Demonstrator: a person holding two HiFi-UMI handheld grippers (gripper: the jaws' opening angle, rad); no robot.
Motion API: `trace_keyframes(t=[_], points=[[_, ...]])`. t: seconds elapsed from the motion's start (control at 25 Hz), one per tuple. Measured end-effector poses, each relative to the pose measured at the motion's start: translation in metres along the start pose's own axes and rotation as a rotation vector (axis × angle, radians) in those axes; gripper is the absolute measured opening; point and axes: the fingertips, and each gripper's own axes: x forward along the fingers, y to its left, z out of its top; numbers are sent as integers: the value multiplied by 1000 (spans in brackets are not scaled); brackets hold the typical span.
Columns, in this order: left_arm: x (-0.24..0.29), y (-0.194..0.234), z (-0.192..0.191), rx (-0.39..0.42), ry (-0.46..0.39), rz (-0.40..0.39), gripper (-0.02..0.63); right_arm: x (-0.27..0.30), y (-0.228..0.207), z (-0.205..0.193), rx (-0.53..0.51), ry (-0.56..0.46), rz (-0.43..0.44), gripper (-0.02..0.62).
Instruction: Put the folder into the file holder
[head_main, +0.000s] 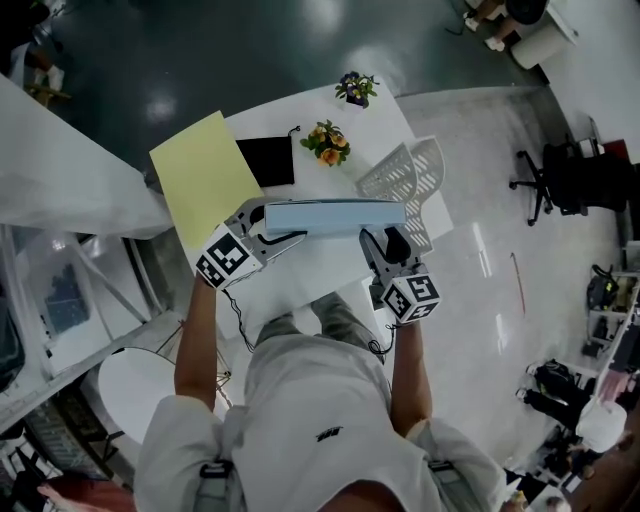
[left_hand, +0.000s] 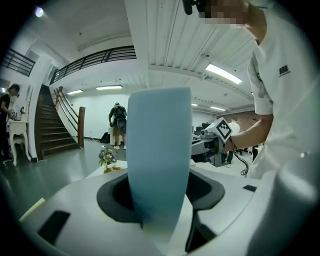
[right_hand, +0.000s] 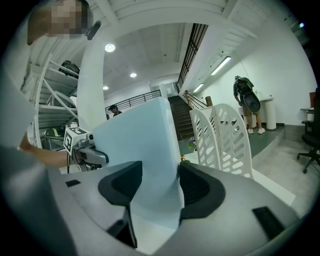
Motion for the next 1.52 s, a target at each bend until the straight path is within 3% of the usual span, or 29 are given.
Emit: trace_keyframes(t=[0.16, 0.32, 0.68, 0.92, 1.12, 1.32, 1.52], points=[[-4, -13, 3, 9, 13, -15, 215, 2, 0, 2, -7, 11, 15, 241], [-11, -25, 6, -44, 1, 50, 184, 4, 3, 6, -27, 21, 51, 238], [-10, -58, 38, -101, 14, 411, 167, -4, -5, 30, -167, 26, 255, 238], [11, -91, 60, -156, 47, 749, 169, -31, -13, 36, -218, 65, 515, 233], [19, -120, 71, -197, 62, 984, 170, -54, -7, 37, -252, 81, 700, 224], [23, -147, 85, -224, 62, 1146, 170, -78, 1, 39, -288, 67, 836, 212], [27, -173, 99, -241, 40, 1245, 169, -106, 6, 46, -310, 42, 897, 209]])
